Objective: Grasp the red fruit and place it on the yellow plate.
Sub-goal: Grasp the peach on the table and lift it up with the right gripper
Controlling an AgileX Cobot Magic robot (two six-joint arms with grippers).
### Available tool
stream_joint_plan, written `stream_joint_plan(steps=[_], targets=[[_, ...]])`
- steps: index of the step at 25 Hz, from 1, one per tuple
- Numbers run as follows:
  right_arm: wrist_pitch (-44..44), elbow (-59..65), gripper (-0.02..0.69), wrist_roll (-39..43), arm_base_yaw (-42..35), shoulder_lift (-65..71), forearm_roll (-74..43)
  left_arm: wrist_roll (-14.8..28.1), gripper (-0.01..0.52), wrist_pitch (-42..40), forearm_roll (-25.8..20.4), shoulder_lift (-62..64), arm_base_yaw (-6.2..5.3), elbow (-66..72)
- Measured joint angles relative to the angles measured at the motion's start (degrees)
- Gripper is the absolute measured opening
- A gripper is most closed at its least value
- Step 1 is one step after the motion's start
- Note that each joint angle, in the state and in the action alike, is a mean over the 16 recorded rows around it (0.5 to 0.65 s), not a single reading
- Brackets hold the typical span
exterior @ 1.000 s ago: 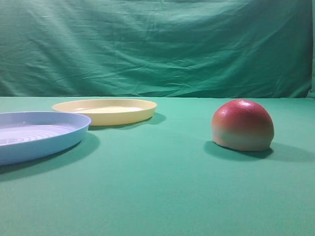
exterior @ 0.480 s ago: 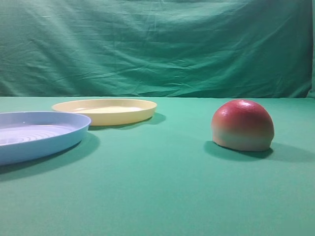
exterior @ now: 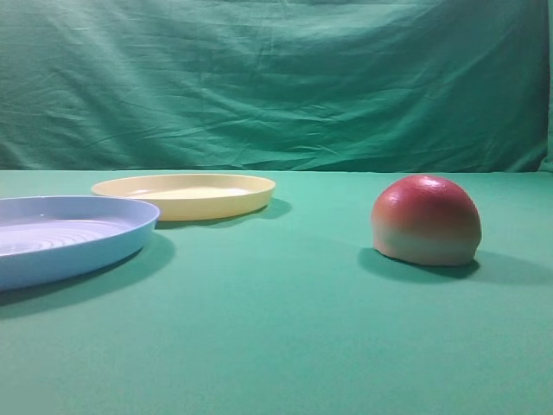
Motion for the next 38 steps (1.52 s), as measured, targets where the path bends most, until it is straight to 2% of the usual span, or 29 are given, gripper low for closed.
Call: stream_joint_plan(steps=[5, 13, 18, 28, 38], targets=[[4.6, -5.64, 0.0, -7.59, 0.0, 3.45, 4.95, 0.0, 0.0, 0.0, 0.0, 0.0, 0.0, 0.0], [19.63, -17.13, 0.0, -20.25, 0.0, 15.21, 7.64, 0.0, 0.0, 0.0, 0.0, 0.0, 0.0, 0.0], [28.71, -23.1, 0.0, -24.83, 0.0, 23.83, 7.76, 0.0, 0.0, 0.0, 0.0, 0.0, 0.0, 0.0], [40.67, -34.4, 0.0, -27.54, 0.85, 38.94, 7.38, 0.0, 0.0, 0.0, 0.0, 0.0, 0.0, 0.0], [39.79, -40.39, 0.0, -21.41, 10.61, 53.15, 0.69, 0.0, 0.0, 0.0, 0.0, 0.0, 0.0, 0.0]])
